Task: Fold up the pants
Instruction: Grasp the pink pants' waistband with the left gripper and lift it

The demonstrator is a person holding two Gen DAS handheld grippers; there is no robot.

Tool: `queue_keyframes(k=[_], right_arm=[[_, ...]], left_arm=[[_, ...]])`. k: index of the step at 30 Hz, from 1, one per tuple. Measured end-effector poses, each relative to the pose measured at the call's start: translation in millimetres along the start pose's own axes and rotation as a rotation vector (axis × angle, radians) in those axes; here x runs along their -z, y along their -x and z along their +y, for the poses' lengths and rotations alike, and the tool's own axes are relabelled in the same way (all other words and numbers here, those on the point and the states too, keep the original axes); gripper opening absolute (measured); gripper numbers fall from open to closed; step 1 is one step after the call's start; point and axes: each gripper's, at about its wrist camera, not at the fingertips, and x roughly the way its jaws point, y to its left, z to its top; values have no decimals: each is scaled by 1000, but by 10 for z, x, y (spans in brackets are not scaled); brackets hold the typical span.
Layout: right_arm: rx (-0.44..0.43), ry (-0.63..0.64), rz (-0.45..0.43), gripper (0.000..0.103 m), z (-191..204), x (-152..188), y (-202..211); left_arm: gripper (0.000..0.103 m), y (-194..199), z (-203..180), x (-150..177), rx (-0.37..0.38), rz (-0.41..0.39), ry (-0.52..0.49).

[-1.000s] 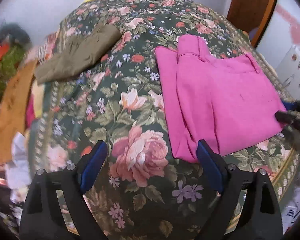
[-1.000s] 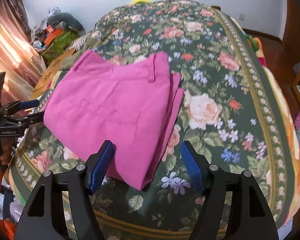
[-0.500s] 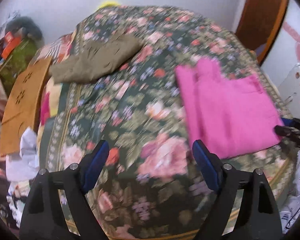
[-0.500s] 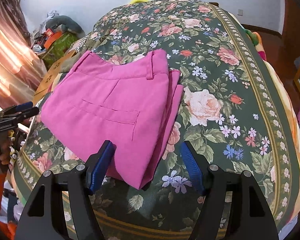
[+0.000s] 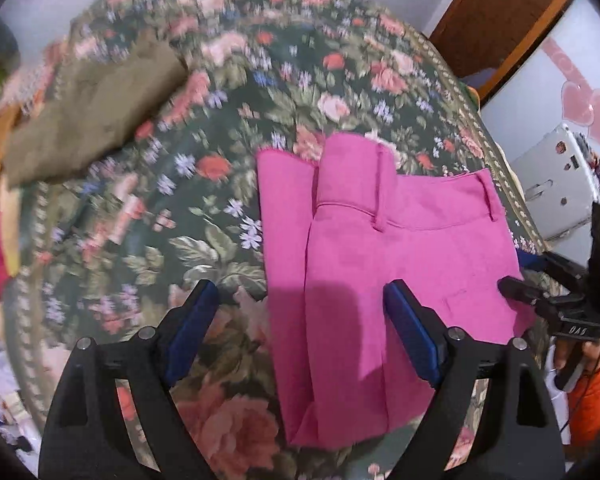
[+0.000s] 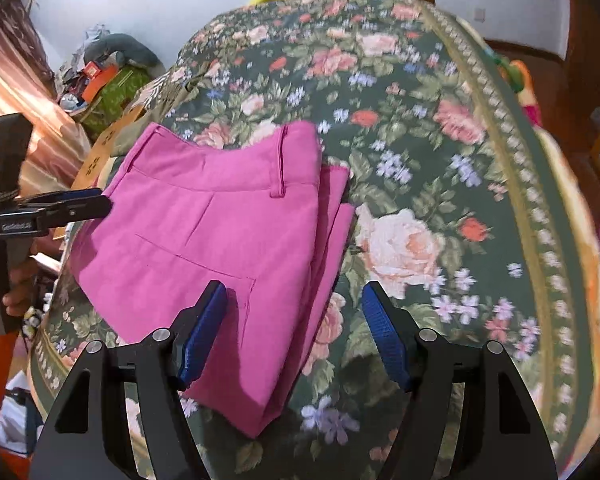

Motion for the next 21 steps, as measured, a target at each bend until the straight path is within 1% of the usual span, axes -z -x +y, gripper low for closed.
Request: queue_keyframes(k=[2,5,7,8,9,11,13,14,15,16,17,18,19,21], right_arm=[[-19,1,-9,69,-24,-26,-45],[-36,0,-15,69,-49,-98,-83],[-48,-5,-19,69,-72,-149,-118],[-51,-5,-21,69,-79,-165,-129],[-53,-4,-25,67,-82,-188,-147],[-52,3,-35,65,-71,-223,-169],[-52,11,-42,58,-73,-238,-175],[-56,13,-49,52,-67,-242,-175],[-60,12,-52,43,-73,-245,-171],[-69,8,-57,37,-78,-248,-162],[-85,0,-59,28,-82,-246,-148],[-101,-13,-59,24,-82,-246,-135],[-106,-17,-61,23,-80,-246,-128],[-102,-13,-68,18,-48,-241,-104]], left_arm=[[87,-56,53,-42,31,6,23],[86,-92,44,-109,47,13,17],[82,-129,-1,-144,47,18,-3],[78,-153,-28,-167,47,20,-16],[71,-173,-58,-190,53,19,-28],[61,-226,-121,-231,83,27,-40],[57,-255,-138,-254,79,26,-41],[54,-271,-149,-261,82,22,-43],[54,-281,-150,-264,84,19,-38],[53,-282,-148,-260,85,15,-28],[51,-274,-145,-252,85,10,-27],[48,-261,-148,-237,87,4,-24],[46,-251,-151,-224,87,-2,-22],[38,-204,-172,-192,75,-18,-25]])
